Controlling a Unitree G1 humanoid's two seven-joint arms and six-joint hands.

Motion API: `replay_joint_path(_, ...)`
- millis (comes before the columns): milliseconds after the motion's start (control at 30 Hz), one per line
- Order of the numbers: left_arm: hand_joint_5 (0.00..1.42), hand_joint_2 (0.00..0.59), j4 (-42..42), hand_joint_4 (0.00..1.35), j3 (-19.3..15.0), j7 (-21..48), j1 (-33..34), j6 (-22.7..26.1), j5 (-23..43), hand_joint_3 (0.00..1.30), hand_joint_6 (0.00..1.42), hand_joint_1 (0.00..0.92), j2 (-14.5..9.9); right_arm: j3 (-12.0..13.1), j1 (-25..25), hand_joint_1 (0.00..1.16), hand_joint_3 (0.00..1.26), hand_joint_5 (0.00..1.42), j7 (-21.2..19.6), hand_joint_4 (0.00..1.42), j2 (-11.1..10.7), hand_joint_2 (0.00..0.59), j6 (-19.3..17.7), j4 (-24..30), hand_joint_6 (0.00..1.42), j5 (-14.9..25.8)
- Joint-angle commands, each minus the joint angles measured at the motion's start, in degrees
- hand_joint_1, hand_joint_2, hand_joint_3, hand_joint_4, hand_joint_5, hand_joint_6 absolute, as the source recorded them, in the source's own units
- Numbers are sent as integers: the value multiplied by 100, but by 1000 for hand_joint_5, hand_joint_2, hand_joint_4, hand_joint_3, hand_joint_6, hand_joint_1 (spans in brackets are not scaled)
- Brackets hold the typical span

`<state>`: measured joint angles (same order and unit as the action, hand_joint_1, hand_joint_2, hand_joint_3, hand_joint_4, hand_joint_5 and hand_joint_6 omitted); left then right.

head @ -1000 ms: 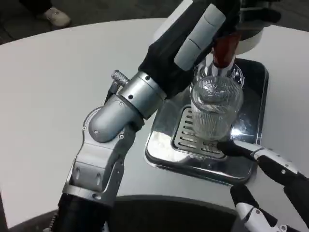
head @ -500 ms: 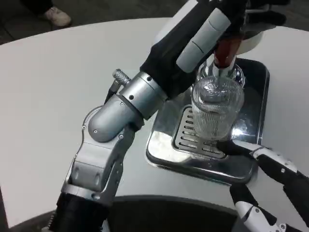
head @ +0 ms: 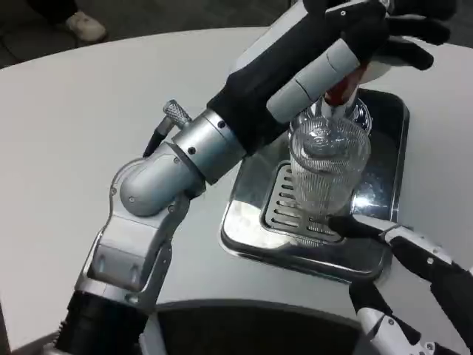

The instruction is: Grasp the cup under the faucet to collect the drink, then remove the cup.

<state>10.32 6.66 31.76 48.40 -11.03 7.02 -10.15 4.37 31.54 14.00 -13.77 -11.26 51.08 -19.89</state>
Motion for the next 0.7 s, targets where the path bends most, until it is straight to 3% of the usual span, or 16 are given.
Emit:
replay_joint_path(33, 383, 78, -32, 316, 103, 132, -217, -164, -212, 318, 278, 0, -183, -20, 17, 402, 268, 155, -44, 242, 39, 503, 47, -18, 80, -12)
replay_joint_path(233, 382, 92, 64, 318, 155, 149, -230, -419, -410, 322, 269, 0, -364, -54, -29, 402, 268, 155, -43, 242, 38, 503, 97, -27, 80, -21)
replay_joint_path(700, 368, 98, 170, 304, 243, 127, -252, -696, -695, 330, 242, 0, -477, -146, -181, 431, 268, 144, -52, 239, 39, 497, 216, -164, 80, -7)
